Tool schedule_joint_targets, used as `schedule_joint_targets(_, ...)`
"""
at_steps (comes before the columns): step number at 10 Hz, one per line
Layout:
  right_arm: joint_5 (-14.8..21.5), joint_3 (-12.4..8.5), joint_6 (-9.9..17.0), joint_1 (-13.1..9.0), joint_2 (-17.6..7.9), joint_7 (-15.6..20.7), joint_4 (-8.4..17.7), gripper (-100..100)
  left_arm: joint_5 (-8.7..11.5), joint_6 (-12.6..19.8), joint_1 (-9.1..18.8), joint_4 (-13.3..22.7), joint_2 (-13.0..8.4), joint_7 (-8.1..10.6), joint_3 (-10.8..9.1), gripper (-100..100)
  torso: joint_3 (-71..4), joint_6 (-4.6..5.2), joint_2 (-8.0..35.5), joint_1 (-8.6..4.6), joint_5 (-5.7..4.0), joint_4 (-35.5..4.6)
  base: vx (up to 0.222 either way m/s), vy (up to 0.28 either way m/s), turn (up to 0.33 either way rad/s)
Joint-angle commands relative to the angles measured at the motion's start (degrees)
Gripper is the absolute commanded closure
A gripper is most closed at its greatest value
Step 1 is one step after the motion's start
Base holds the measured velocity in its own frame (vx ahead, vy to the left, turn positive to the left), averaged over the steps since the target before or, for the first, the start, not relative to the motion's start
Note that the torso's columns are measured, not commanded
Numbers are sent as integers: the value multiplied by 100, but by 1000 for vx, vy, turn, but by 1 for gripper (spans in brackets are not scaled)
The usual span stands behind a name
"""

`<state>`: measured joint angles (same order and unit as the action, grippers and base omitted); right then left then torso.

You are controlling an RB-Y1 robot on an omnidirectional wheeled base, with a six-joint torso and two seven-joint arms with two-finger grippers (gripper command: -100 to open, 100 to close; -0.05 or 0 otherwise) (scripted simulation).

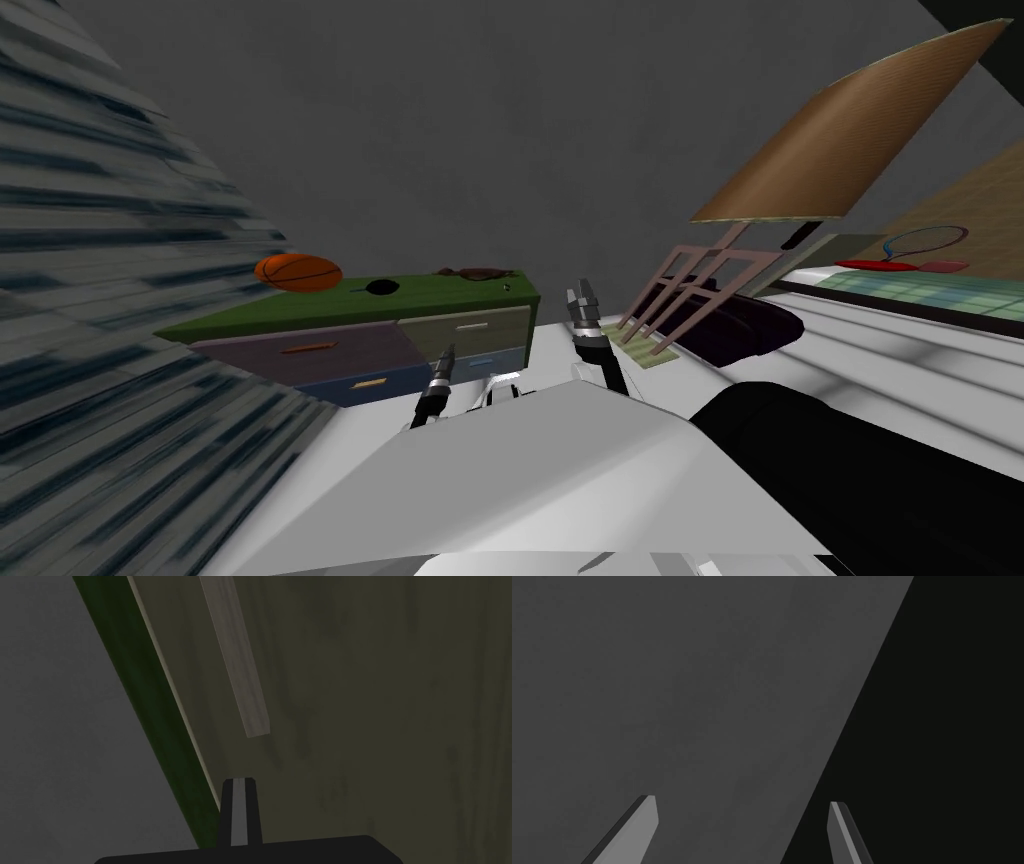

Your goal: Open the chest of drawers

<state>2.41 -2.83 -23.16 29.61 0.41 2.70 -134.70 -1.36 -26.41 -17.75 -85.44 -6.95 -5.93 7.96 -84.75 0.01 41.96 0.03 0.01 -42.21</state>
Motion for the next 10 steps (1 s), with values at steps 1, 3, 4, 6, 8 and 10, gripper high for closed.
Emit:
schedule_joint_targets(1, 0, 0, 0, 2, 0, 0, -1, 0, -1, -99, 104, 210, 42, -12, -44, -100, -27, 0, -43, -8, -2, 13, 154, -22, -18)
schedule_joint_targets(3, 0, -1, -1, 4, 0, 0, -2, 0, -1, -185, 192, 383, 73, -23, -81, -100, -8, -1, -7, -2, -2, 5, 162, -4, -14)
schedule_joint_targets(4, 0, -1, -1, 4, 0, 0, -1, 0, 0, -149, 168, 327, 62, -17, -70, -100, 14, -1, 27, 1, 0, -6, 77, -3, -1)
schedule_joint_targets(6, 0, 0, -1, 2, 0, 0, -1, 0, 3, -72, 188, 247, 64, -19, -80, -100, 36, 1, 59, -8, -3, -17, 74, -16, -9)
schedule_joint_targets(8, 0, 0, 0, 1, 0, 0, -1, 0, 2, -17, 107, 118, 38, -8, -42, 100, 30, -1, 53, 1, 0, -13, -55, -10, 13)
schedule_joint_targets(10, 0, 0, 0, -1, 0, 0, 0, 0, 1, 6, 42, 31, 18, 0, -13, 100, 47, 0, 79, 2, -1, -22, -193, 13, 21)
